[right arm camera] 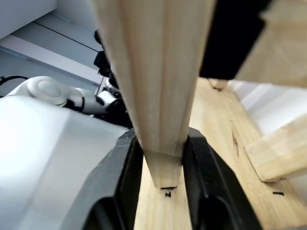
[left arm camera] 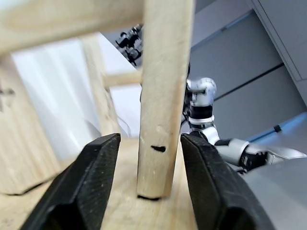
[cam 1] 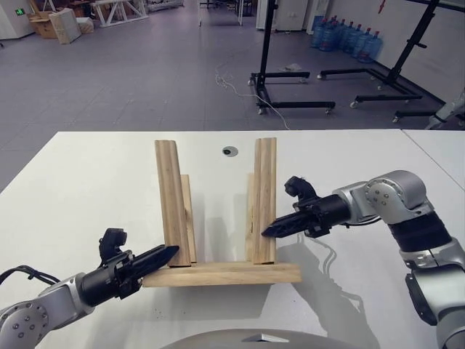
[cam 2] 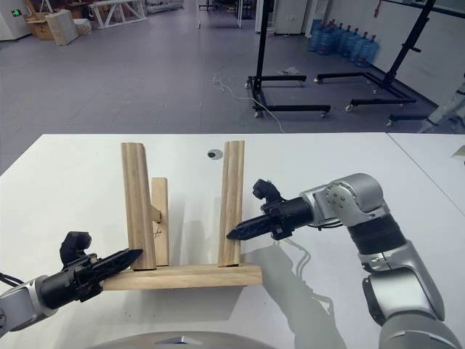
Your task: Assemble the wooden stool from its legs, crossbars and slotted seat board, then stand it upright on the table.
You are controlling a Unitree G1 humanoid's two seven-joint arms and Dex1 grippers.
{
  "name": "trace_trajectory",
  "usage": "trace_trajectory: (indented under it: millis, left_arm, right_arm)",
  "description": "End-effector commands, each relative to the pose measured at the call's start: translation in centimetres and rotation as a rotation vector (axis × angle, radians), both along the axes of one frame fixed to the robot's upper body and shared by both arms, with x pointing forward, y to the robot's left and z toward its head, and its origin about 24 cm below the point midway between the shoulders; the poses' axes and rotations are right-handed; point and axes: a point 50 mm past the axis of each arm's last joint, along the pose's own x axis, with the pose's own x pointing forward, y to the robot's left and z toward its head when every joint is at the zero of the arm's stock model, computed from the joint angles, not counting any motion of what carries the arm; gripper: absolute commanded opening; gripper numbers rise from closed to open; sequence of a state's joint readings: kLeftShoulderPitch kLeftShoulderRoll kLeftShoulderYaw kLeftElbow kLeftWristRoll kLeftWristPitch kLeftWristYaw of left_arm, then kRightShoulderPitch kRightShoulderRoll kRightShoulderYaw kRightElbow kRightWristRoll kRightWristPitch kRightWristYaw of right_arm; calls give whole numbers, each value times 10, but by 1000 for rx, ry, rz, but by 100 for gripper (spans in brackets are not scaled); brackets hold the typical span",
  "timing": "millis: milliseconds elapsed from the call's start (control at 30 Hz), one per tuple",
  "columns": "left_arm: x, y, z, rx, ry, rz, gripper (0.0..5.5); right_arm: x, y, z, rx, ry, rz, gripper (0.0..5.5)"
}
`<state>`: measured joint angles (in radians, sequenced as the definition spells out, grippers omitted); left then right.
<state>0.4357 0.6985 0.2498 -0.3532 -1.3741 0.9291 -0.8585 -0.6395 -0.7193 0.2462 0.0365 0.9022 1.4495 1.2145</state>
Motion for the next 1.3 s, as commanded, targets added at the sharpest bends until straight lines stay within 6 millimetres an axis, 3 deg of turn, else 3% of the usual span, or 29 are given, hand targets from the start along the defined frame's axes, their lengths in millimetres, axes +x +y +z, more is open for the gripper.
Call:
trace_trajectory:
  millis: [33, 133, 300, 467, 533, 633, 733, 833, 933, 1100, 1300]
  left_arm:
    - [-4, 16, -12, 104, 54, 60, 284]
    - [3, 29, -2, 152, 2, 98, 320]
    - [28, 50, 29, 167, -105, 154, 320]
    - [44, 58, 44, 212, -183, 202, 320]
    - [38, 61, 41, 287, -207, 198, 320]
    - [14, 72, 15, 627, -258, 49, 320]
    - [-8, 87, -14, 990, -361, -166, 320]
    - [-6, 79, -23, 1104, -542, -252, 320]
    - [13, 67, -25, 1109, -682, -274, 320]
    - [30, 51, -14, 1010, -806, -244, 320]
    - [37, 44, -22, 963, -786, -297, 320]
  right_arm:
    - [13, 0, 4, -46, -48, -48, 201]
    - [17, -3, 7, -29, -35, -77, 250]
    - [14, -12, 9, -9, -27, -125, 336]
    - [28, -20, 10, 3, -126, -266, 427]
    - [32, -28, 11, 3, -204, -325, 427]
    - [24, -54, 10, -34, -407, -331, 427]
    - [8, -77, 1, -163, -655, -194, 427]
    - [-26, -94, -22, -275, -683, 90, 427]
    - [-46, -81, -49, -274, -744, 250, 427]
    - [-35, -46, -62, -150, -844, 89, 427]
    - [-33, -23, -64, -51, -832, 19, 427]
